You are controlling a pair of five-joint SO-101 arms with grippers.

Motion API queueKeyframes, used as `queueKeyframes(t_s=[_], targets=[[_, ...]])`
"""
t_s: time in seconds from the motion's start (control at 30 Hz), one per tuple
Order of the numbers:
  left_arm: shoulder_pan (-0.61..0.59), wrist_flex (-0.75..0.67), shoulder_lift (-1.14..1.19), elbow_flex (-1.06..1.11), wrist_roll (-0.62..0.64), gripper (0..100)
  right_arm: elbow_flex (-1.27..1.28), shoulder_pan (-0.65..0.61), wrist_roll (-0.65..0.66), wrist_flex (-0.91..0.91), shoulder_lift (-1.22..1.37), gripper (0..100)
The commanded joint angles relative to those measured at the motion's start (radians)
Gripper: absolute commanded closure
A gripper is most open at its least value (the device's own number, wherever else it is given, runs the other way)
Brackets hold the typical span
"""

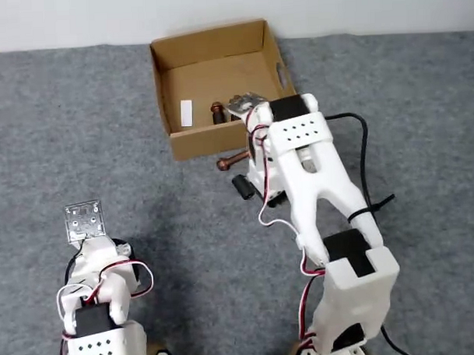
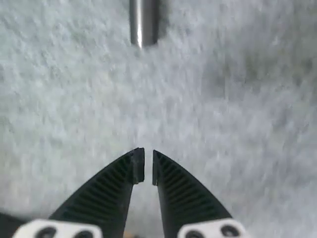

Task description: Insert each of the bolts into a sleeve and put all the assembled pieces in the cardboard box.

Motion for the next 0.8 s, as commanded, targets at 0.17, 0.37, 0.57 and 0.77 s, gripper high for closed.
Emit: queueKeyframes(t_s=[0.17, 0.37, 0.57, 0.77], targets=[[-0.006, -0.028, -0.005, -0.007, 0.003, 99, -0.014, -0.097, -0.006, -0.222, 0.015, 85.7], [-0.006, -0.028, -0.005, -0.007, 0.006, 99, -0.015, -0.153, -0.011, -0.239, 0.102, 79.2], [-0.006, -0.028, -0.005, -0.007, 0.006, 99, -0.015, -0.150, -0.006, -0.377, 0.176, 83.4], [-0.006, -0.028, -0.005, -0.007, 0.006, 99, -0.015, -0.145, -0.005, -0.429, 0.277, 83.7]])
